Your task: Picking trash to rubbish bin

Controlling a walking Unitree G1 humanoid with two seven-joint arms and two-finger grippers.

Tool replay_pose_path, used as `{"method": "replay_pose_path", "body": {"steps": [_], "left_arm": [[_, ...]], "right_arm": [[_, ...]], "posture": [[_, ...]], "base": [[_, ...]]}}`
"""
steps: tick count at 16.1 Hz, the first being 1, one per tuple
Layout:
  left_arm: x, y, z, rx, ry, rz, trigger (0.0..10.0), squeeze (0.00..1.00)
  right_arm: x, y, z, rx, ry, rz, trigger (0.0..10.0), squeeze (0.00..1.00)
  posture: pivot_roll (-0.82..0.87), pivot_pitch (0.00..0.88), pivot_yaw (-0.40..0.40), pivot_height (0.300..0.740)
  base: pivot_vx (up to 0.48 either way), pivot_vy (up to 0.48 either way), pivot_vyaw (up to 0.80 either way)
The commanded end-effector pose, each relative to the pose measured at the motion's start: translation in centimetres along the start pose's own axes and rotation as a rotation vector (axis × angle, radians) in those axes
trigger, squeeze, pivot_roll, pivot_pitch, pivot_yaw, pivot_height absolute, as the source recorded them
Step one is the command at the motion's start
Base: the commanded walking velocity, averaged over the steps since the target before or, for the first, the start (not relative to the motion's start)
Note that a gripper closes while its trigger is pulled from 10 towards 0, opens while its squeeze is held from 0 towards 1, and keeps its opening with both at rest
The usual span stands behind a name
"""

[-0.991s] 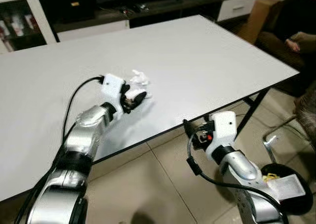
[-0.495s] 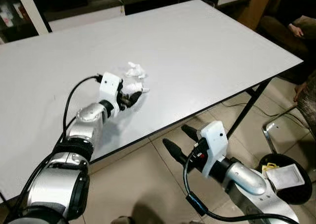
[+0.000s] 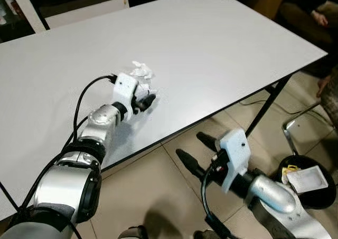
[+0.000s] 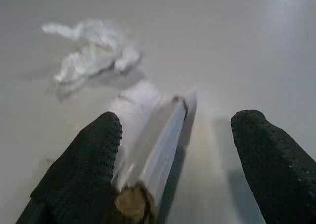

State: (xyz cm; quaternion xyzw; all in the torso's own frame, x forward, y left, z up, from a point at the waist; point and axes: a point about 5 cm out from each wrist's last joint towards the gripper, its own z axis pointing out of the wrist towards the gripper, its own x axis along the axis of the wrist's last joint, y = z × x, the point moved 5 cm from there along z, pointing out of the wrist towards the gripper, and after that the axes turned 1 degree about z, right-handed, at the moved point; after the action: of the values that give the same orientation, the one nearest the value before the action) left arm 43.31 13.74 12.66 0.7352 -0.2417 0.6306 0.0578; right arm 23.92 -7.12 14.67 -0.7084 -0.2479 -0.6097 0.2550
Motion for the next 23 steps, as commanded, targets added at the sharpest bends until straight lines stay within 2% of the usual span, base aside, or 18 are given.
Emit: {"method": "replay_pose_path", "body": {"steps": [1, 3, 10, 11, 12, 23], "left_arm": [[0.1, -0.8, 0.0, 0.044, -0.024, 0.081, 10.0, 0.0], [0.0, -1.3, -0.1, 0.087, -0.035, 0.114, 10.0, 0.0], [-1.1, -1.0, -0.1, 0.106, -0.088, 0.173, 10.0, 0.0], [-1.3, -0.8, -0.1, 0.094, -0.097, 0.181, 8.9, 0.0], [-1.4, -0.7, -0.1, 0.09, -0.105, 0.181, 0.0, 0.0], [-2.2, -1.2, -0.5, 0.078, -0.14, 0.186, 0.0, 0.0]], "right_arm": [[0.4, -0.6, -0.1, 0.012, 0.009, -0.001, 10.0, 0.0], [0.5, -0.7, -0.3, 0.006, 0.01, -0.003, 10.0, 0.0], [0.5, -0.9, -0.8, -0.015, 0.008, 0.006, 10.0, 0.0], [0.6, -0.9, -0.7, -0.017, 0.008, 0.008, 10.0, 0.0], [0.5, -0.9, -0.8, -0.018, 0.008, 0.009, 10.0, 0.0], [0.5, -0.8, -0.3, -0.037, 0.019, 0.008, 10.0, 0.0]], "posture": [[-0.22, 0.19, 0.066, 0.74], [-0.23, 0.193, 0.078, 0.74], [-0.25, 0.206, 0.091, 0.74], [-0.25, 0.206, 0.091, 0.74], [-0.25, 0.206, 0.091, 0.74], [-0.23, 0.2, 0.11, 0.74]], "base": [[0.0, 0.0, 0.0], [0.0, 0.0, 0.0], [0.0, 0.0, 0.0], [0.0, 0.0, 0.0], [0.0, 0.0, 0.0], [0.0, 0.0, 0.0]]}}
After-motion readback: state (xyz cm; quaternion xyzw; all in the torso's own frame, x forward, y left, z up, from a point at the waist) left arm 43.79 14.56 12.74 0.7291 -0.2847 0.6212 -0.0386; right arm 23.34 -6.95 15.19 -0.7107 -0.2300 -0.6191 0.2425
